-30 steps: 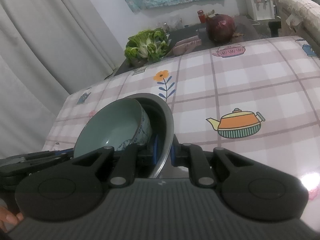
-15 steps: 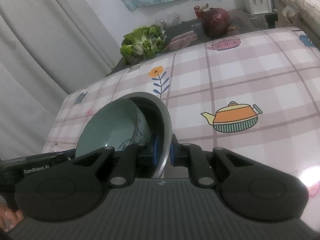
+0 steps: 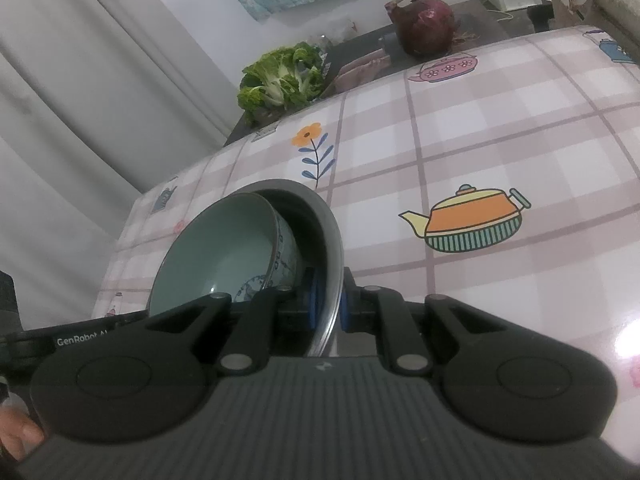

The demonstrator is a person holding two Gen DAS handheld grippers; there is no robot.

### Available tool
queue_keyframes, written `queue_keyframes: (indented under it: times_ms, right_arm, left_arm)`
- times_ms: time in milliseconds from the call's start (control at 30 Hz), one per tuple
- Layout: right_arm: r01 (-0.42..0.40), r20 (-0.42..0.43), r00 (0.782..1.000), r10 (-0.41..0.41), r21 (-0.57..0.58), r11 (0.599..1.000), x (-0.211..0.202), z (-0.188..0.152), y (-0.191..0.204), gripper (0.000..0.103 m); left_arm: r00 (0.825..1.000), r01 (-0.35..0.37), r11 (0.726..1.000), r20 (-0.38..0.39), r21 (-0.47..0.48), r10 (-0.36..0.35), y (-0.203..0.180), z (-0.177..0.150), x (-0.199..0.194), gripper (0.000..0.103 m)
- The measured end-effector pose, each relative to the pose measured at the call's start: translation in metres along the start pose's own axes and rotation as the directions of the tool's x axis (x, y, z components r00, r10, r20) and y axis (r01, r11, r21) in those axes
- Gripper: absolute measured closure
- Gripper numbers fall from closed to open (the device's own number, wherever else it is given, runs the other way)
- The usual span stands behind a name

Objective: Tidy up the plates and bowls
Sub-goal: 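Lift and carry the steel bowl with green bowl toward the white plate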

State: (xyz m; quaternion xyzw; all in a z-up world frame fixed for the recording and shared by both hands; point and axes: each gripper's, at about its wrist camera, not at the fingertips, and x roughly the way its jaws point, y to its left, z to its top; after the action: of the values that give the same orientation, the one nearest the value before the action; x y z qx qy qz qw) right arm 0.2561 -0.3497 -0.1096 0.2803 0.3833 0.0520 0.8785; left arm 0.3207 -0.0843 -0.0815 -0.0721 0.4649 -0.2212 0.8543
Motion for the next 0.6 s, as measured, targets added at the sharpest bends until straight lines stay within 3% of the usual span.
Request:
queue_keyframes:
  times_ms: [600]
  right_arm:
    - [-0.018,0.039,0.999,0.019,-0.014,1.0,-0.021,0.006,0.012,0.093]
  left_arm:
    - [0.999,0.005,1.0,0.05,0.008,-0.005,-0.011,0.006,-0.028,0.091]
